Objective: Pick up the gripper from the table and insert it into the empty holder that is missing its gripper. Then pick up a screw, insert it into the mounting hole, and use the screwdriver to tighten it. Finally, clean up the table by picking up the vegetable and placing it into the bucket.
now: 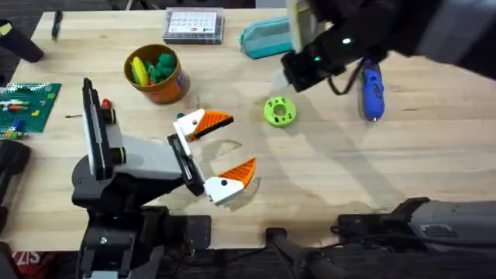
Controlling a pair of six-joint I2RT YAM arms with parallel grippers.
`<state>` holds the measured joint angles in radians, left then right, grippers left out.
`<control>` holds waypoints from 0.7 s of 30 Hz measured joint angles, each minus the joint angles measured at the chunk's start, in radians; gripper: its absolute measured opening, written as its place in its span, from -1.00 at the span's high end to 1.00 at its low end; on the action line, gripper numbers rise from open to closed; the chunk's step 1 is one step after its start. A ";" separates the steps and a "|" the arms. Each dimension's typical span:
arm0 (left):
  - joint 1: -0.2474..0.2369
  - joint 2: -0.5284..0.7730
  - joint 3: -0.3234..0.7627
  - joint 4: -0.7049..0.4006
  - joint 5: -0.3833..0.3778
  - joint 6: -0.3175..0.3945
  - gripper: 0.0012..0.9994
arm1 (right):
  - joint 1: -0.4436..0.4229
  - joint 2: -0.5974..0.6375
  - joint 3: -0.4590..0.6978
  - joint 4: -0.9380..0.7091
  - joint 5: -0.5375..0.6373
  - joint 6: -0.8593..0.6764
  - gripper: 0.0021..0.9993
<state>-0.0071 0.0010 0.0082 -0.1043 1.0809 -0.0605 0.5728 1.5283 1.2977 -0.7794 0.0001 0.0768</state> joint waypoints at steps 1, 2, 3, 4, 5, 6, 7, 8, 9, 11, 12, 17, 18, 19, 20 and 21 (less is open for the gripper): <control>0.000 0.000 0.000 0.000 0.000 0.000 -0.97 | 0.000 -0.020 0.001 -0.021 0.002 0.005 0.46; 0.000 0.000 0.000 0.000 0.000 0.000 -0.97 | 0.000 -0.036 0.001 -0.043 0.007 0.013 0.46; 0.000 0.000 0.000 0.000 0.000 0.000 -0.97 | 0.000 -0.049 0.001 -0.067 0.014 0.025 0.46; 0.000 0.000 0.000 0.000 0.000 0.000 -0.97 | 0.000 -0.058 0.001 -0.089 0.022 0.038 0.46; 0.000 0.000 0.000 0.000 0.000 0.000 -0.97 | 0.000 -0.066 -0.001 -0.104 0.029 0.052 0.46; 0.000 0.000 0.000 0.000 0.000 0.000 -0.97 | 0.000 -0.073 -0.007 -0.107 0.035 0.068 0.46; 0.000 0.000 0.000 0.000 0.000 0.000 -0.97 | 0.001 -0.081 -0.020 -0.103 0.039 0.083 0.46; 0.000 0.000 0.000 0.000 0.000 0.000 -0.97 | 0.002 -0.088 -0.038 -0.092 0.043 0.098 0.46; 0.000 0.000 0.000 0.000 0.000 0.000 -0.97 | 0.005 -0.097 -0.066 -0.065 0.047 0.113 0.46; 0.000 0.000 0.000 0.000 0.000 0.000 -0.97 | 0.018 -0.108 -0.130 -0.004 0.053 0.139 0.46; 0.000 0.000 0.000 0.000 0.000 0.000 -0.97 | 0.028 -0.109 -0.163 0.030 0.055 0.150 0.46; 0.000 0.000 0.000 0.000 0.000 0.000 -0.97 | 0.075 -0.076 -0.278 0.170 0.058 0.171 0.46; 0.000 0.000 0.000 0.000 0.000 0.000 -0.97 | 0.082 -0.063 -0.283 0.180 0.059 0.171 0.46; 0.000 0.000 0.000 0.000 0.000 0.000 -0.97 | 0.089 -0.049 -0.286 0.192 0.059 0.168 0.46; 0.000 0.000 0.000 0.000 0.000 0.000 -0.97 | 0.094 -0.035 -0.287 0.205 0.059 0.164 0.46; 0.000 0.000 0.000 0.000 0.000 0.000 -0.97 | 0.098 -0.023 -0.287 0.213 0.059 0.159 0.46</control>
<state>-0.0071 0.0007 0.0082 -0.1043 1.0809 -0.0605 0.6710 1.5056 1.0111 -0.5668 0.0593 0.2363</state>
